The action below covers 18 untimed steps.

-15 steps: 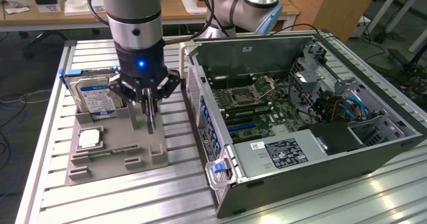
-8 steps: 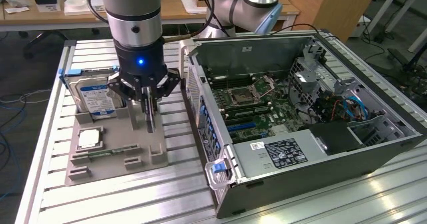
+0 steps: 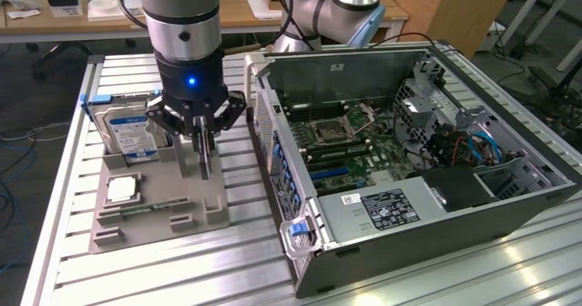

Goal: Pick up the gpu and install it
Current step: 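Pick up the gpu and move the gpu toward the slot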

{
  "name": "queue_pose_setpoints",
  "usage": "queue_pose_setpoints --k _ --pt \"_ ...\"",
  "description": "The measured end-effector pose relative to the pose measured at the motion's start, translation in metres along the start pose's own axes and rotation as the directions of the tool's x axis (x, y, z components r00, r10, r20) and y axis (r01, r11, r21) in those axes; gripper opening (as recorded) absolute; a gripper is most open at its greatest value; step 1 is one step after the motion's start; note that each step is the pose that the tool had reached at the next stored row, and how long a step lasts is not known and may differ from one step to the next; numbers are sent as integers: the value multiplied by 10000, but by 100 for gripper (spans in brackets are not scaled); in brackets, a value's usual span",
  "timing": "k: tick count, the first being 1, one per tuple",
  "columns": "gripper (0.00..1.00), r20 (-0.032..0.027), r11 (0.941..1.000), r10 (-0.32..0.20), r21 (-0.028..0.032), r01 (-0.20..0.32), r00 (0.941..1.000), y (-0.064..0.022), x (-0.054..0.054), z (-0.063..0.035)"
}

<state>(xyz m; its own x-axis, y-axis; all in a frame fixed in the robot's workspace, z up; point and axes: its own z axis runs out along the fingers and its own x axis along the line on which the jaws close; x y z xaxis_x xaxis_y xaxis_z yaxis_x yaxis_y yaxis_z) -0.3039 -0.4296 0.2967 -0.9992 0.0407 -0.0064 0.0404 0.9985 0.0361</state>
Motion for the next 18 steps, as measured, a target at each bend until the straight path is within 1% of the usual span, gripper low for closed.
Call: queue_pose_setpoints --k 18 --pt "28 -1 10000 0 1 0 10000 3 0 -79"
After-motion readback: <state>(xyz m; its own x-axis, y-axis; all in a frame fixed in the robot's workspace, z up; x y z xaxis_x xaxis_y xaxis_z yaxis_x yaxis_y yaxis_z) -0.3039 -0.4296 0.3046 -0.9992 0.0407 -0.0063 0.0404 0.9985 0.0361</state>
